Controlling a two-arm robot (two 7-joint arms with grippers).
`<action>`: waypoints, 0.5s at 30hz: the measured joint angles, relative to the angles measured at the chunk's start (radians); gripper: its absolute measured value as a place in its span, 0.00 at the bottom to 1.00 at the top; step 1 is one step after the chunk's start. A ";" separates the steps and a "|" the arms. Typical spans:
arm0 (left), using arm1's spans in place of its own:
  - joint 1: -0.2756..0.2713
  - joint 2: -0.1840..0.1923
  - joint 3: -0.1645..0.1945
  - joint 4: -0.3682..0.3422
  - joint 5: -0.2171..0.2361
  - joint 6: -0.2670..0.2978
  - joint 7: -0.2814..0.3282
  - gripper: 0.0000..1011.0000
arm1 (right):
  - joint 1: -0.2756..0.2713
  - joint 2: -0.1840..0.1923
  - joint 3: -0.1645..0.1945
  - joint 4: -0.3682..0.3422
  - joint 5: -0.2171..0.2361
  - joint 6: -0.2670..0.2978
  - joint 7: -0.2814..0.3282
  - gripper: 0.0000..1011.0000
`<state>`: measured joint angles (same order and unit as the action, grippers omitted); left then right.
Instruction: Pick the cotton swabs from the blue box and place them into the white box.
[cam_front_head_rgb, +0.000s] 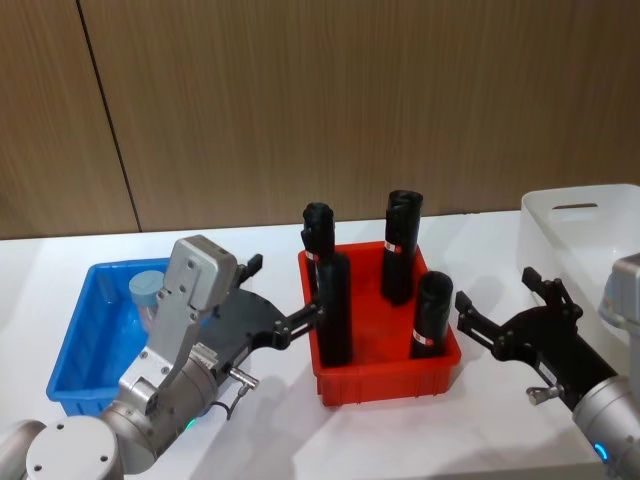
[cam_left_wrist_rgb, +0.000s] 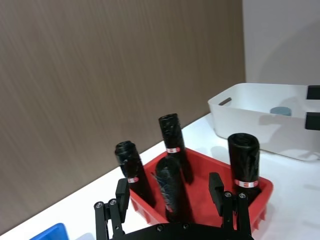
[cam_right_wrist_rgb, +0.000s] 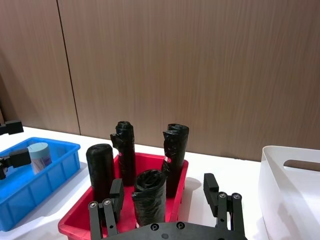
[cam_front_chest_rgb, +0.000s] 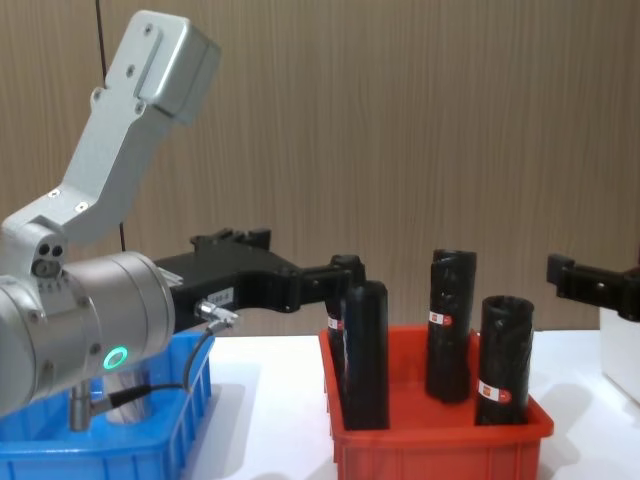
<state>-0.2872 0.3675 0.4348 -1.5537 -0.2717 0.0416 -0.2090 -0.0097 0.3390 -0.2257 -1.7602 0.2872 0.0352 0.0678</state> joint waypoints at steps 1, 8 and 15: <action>0.003 0.001 0.001 -0.004 0.004 -0.001 0.011 0.99 | -0.003 -0.001 0.000 -0.004 0.000 -0.001 -0.001 0.99; 0.026 0.008 0.010 -0.037 0.036 -0.014 0.099 0.99 | -0.005 -0.002 -0.001 -0.006 0.000 -0.002 -0.002 0.99; 0.045 0.014 0.018 -0.066 0.065 -0.026 0.177 0.99 | -0.005 -0.002 -0.001 -0.007 0.000 -0.002 -0.002 0.99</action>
<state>-0.2418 0.3811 0.4531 -1.6198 -0.2070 0.0158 -0.0319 -0.0147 0.3374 -0.2263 -1.7670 0.2868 0.0336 0.0660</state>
